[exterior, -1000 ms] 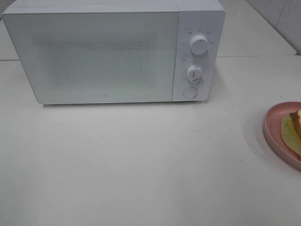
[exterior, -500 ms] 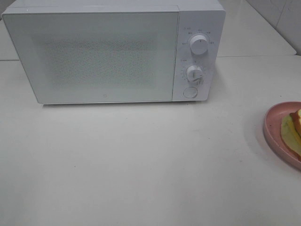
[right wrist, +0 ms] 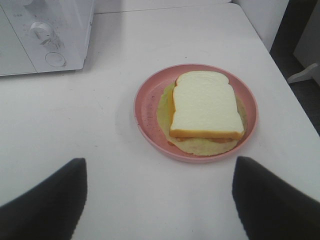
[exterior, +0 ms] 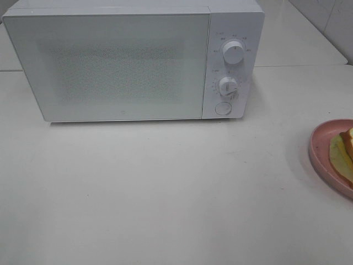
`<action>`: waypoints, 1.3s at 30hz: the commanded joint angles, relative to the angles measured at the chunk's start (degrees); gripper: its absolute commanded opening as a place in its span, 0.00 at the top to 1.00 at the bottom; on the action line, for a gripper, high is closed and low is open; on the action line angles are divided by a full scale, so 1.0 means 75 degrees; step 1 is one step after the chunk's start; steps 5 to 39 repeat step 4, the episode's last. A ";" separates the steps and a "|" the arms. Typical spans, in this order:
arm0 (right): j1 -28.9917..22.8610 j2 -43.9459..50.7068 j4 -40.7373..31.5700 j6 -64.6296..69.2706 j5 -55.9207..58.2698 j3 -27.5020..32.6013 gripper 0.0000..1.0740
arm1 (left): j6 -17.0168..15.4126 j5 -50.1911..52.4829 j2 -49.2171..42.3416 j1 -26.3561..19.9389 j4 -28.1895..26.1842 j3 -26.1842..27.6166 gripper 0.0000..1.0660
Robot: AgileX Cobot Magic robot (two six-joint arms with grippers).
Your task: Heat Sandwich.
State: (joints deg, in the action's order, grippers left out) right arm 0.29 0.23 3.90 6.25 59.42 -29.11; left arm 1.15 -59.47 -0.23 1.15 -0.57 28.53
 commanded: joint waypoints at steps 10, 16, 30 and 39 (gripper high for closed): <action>0.0061 0.0206 0.0000 -0.0061 0.0000 0.0008 0.29 | -0.0008 0.0069 -0.0206 0.0061 -0.0023 -0.0023 0.05; 0.0061 0.0206 0.0000 -0.0061 0.0000 0.0008 0.29 | -0.0008 0.0069 -0.0206 0.0061 -0.0023 -0.0023 0.05; 0.0061 0.0206 0.0000 -0.0061 0.0000 0.0008 0.29 | -0.0008 0.0069 -0.0206 0.0061 -0.0023 -0.0023 0.05; 0.0061 0.0206 0.0000 -0.0061 0.0000 0.0008 0.29 | -0.0008 0.0069 -0.0206 0.0061 -0.0023 -0.0023 0.05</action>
